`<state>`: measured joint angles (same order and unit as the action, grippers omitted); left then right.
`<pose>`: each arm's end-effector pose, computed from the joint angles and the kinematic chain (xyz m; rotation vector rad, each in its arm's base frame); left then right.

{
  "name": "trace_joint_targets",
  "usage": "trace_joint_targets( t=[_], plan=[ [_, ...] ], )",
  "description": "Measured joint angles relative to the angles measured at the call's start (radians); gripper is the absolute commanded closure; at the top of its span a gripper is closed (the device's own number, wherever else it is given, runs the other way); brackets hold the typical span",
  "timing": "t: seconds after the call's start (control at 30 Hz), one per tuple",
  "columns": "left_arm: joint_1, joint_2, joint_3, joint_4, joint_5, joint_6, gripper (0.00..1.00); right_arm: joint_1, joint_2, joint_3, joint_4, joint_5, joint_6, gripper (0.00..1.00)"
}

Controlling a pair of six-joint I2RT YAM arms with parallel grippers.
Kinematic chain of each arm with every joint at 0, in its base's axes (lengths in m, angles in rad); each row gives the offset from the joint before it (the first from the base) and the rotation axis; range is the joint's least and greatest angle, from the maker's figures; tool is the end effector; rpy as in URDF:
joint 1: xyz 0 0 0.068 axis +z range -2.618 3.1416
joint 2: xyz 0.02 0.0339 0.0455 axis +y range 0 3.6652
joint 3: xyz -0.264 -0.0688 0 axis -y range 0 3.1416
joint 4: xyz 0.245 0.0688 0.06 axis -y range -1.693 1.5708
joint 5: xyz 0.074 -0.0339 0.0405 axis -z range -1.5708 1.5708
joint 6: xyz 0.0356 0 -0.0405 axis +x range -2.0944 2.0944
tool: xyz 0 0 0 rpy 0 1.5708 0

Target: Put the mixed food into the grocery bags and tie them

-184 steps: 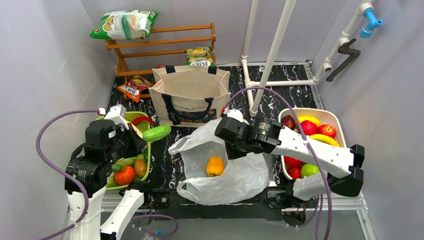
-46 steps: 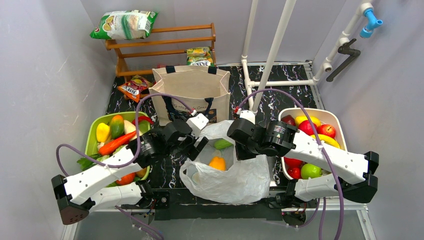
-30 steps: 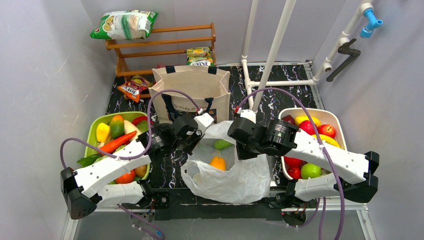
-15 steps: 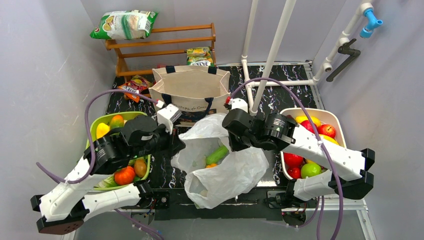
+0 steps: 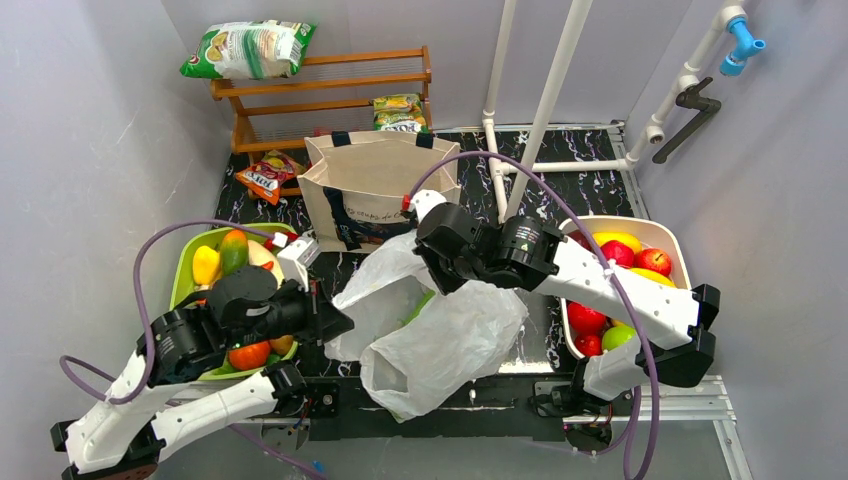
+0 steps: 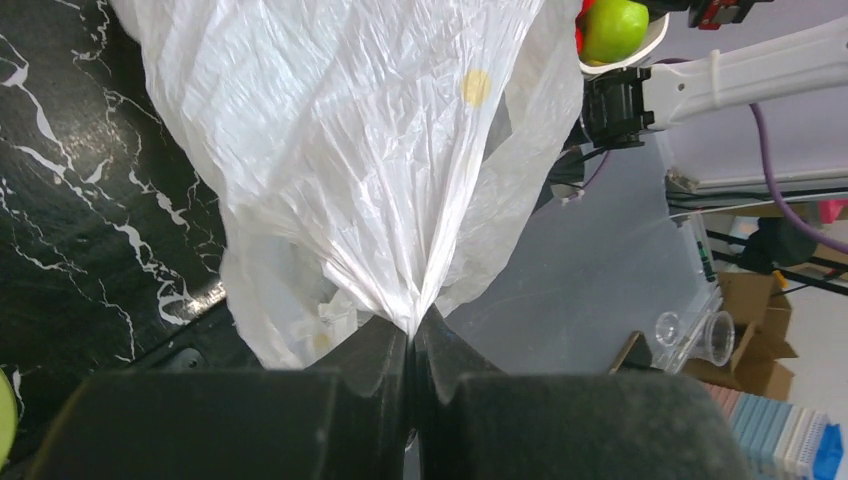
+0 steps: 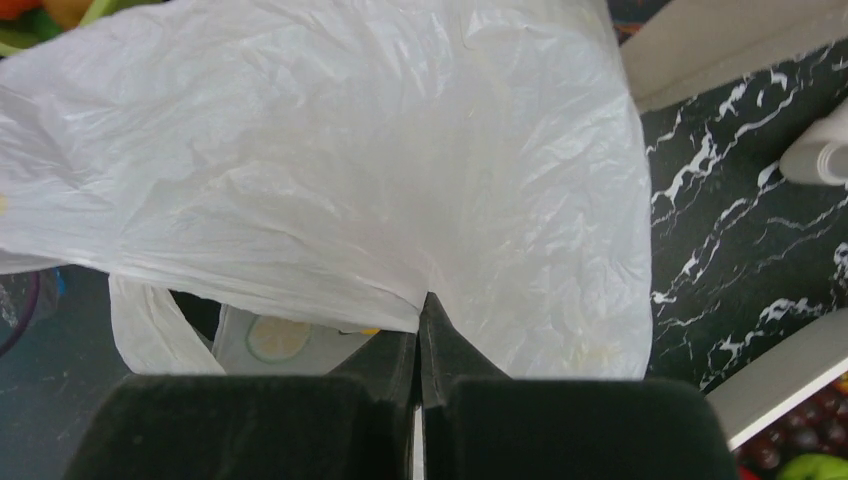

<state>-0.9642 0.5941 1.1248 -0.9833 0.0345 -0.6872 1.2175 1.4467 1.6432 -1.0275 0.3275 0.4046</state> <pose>0.0450 -0.0670 0.3891 0.3268 2.1725 -1.0360 0.1106 0.2667 0.4026 -0.7996 2.2427 0.3976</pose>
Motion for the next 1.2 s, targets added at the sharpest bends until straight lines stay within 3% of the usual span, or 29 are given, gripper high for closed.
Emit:
trace_joint_targets(
  t=[0.23, 0.5, 0.67, 0.7, 0.77, 1.2],
  plan=[
    [0.000, -0.022, 0.048, -0.058, 0.014, -0.080, 1.00, 0.000, -0.015, 0.027, 0.076, -0.069, -0.174, 0.99],
    [0.000, -0.013, 0.056, -0.085, 0.038, -0.132, 0.98, 0.002, -0.066, -0.070, 0.188, -0.037, -0.270, 0.99],
    [0.000, 0.000, 0.074, -0.138, 0.018, -0.116, 0.62, 0.002, -0.113, -0.195, 0.230, -0.025, -0.295, 0.99],
    [0.000, 0.003, 0.080, -0.150, 0.015, -0.109, 0.47, -0.001, -0.126, -0.220, 0.228, -0.023, -0.298, 0.99],
    [0.000, 0.021, 0.107, -0.176, 0.007, -0.084, 0.05, -0.005, -0.149, -0.252, 0.226, -0.025, -0.301, 0.99],
    [0.000, 0.307, 0.414, -0.116, -0.027, 0.245, 0.02, -0.007, -0.236, -0.319, 0.245, -0.066, -0.303, 0.99]
  ],
)
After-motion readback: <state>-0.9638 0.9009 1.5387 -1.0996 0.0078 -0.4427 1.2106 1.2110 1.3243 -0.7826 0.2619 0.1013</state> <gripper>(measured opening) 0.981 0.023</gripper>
